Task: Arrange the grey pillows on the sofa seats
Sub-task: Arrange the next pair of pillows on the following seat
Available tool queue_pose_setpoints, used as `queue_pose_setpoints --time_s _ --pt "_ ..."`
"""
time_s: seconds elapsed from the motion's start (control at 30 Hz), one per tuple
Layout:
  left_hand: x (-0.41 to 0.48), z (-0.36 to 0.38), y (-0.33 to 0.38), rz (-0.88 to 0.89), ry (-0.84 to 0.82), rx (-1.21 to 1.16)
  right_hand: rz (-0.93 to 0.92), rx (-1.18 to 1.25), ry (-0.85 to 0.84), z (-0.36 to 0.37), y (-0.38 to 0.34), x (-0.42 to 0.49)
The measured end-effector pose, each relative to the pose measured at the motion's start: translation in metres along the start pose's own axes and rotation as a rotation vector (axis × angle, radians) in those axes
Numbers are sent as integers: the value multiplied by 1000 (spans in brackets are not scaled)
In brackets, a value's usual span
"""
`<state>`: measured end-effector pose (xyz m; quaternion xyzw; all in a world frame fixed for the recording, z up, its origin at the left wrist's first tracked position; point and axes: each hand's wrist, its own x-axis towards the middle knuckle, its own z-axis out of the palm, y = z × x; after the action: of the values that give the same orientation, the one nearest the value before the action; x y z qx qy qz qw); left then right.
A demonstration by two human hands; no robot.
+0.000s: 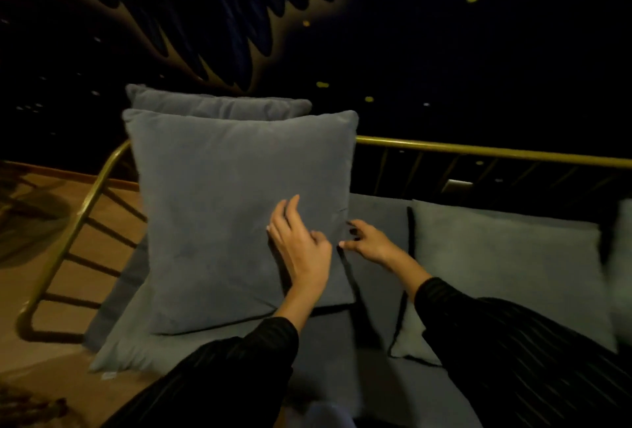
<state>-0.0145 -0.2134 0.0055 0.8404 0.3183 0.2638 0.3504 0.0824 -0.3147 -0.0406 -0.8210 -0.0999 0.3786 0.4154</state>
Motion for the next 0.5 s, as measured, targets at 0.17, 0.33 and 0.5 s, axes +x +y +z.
queue_pose_setpoints --time_s 0.17,0.33,0.5 --pt "-35 85 32 34 -420 -9 104 -62 246 -100 75 -23" --pt "-75 183 51 -160 -852 112 329 -100 474 -209 192 -77" --pt "-102 265 46 -514 -936 -29 542 -82 471 -273 313 -100"
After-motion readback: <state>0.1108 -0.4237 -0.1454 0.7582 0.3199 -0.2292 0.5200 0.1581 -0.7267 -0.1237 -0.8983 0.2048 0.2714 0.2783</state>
